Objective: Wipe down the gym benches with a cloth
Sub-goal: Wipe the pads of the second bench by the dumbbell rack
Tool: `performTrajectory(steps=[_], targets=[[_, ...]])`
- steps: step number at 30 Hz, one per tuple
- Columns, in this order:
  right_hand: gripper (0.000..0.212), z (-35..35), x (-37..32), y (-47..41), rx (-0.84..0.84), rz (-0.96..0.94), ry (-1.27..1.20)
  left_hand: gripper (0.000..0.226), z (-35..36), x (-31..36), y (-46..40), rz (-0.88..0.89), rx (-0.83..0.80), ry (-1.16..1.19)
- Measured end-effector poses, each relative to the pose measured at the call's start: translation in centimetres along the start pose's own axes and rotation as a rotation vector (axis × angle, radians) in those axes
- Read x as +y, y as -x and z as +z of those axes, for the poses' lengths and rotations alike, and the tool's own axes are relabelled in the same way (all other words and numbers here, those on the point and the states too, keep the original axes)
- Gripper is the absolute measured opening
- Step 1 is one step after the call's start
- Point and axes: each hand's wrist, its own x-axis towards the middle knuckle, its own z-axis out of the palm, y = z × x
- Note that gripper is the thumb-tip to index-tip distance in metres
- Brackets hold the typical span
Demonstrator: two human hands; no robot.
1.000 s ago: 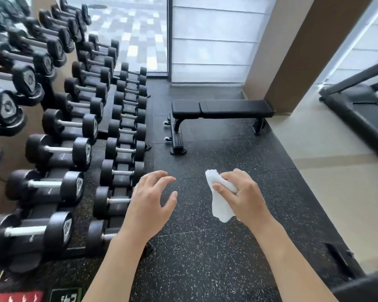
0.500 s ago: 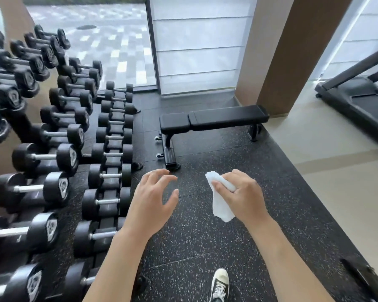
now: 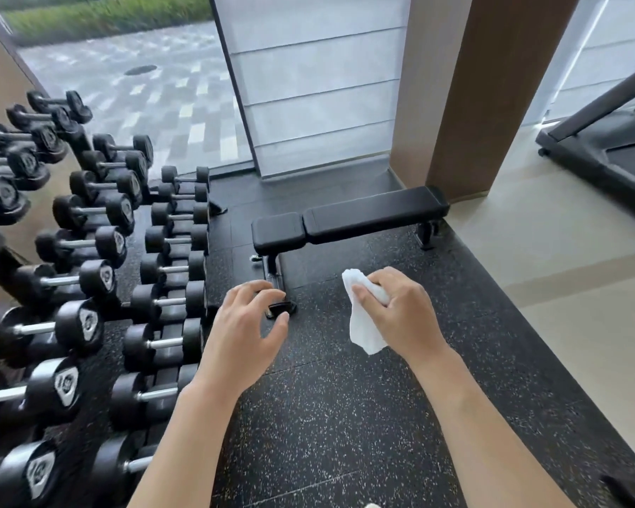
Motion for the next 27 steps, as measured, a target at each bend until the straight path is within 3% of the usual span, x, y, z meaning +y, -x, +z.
performTrajectory(steps=[14, 27], targets=[[0.026, 6.3, 4.1, -13.8, 0.018, 0.084, 0.088, 0.034, 4.0, -7.5, -16.8, 0.047, -0.031, 0.068], [0.029, 16.9, -1.2, -33.8, 0.062, 0.066, 0.123, 0.035, -1.1, -19.3, -36.7, 0.109, 0.008, 0.111]])
